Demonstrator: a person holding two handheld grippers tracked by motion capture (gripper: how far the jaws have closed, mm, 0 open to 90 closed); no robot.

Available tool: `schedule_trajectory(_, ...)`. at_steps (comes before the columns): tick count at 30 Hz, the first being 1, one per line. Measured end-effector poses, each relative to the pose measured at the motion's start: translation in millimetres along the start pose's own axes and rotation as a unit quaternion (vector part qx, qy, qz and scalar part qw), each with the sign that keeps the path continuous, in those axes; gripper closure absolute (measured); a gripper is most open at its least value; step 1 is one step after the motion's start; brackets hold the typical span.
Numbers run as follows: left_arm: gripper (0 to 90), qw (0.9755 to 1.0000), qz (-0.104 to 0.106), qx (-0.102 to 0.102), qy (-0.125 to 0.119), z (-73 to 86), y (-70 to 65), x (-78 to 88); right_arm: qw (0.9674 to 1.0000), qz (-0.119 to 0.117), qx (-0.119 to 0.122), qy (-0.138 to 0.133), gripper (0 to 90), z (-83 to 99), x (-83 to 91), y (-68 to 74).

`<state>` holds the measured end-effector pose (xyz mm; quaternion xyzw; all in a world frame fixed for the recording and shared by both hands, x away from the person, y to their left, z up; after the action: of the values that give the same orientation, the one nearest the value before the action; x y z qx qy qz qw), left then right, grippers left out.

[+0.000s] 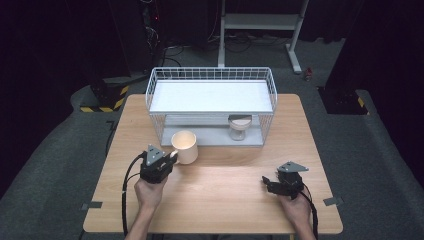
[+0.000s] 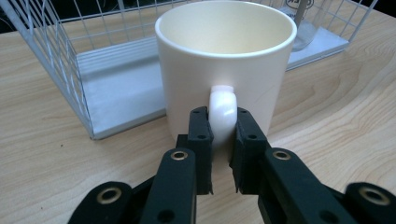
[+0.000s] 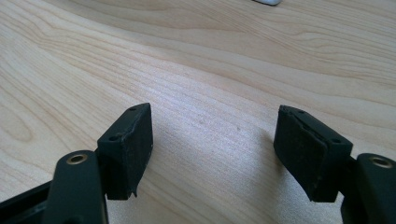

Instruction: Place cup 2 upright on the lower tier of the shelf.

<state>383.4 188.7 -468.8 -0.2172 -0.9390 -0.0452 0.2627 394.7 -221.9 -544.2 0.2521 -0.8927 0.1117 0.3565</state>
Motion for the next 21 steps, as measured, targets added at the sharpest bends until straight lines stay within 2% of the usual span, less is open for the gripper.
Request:
schedule_trajectory(3, 80.3, 1.0, 0.004, -0.001, 0.0, -4.0, 0.4, -1.5, 1.0, 0.0, 0.0, 0.0, 28.6, 0.0, 0.0, -0.1)
schedule_trajectory(4, 80.3, 1.0, 0.002, -0.009, 0.002, -7.6, -0.2, -3.8, 1.0, 0.0, 0.0, 0.0, 28.6, 0.0, 0.0, 0.0)
schedule_trajectory(8, 80.3, 0.9999, 0.0, -0.015, 0.006, -11.3, 0.2, -6.8, 1.0, 0.0, 0.0, 0.0, 28.6, 0.0, 0.0, 0.0)
schedule_trajectory(21, 80.3, 0.9999, -0.007, -0.013, 0.007, -19.2, 4.6, -16.3, 1.0, 0.0, 0.0, 0.0, 28.6, 0.0, 0.0, 0.0)
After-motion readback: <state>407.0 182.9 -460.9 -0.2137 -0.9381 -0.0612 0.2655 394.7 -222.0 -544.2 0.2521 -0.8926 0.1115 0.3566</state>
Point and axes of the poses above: each handheld gripper's, and its own axes: x roughly backward along the jaws, z roughly out of its underside, y roughly to its left, the point moved 3 cm from there along -x, roughly forward along the jaws
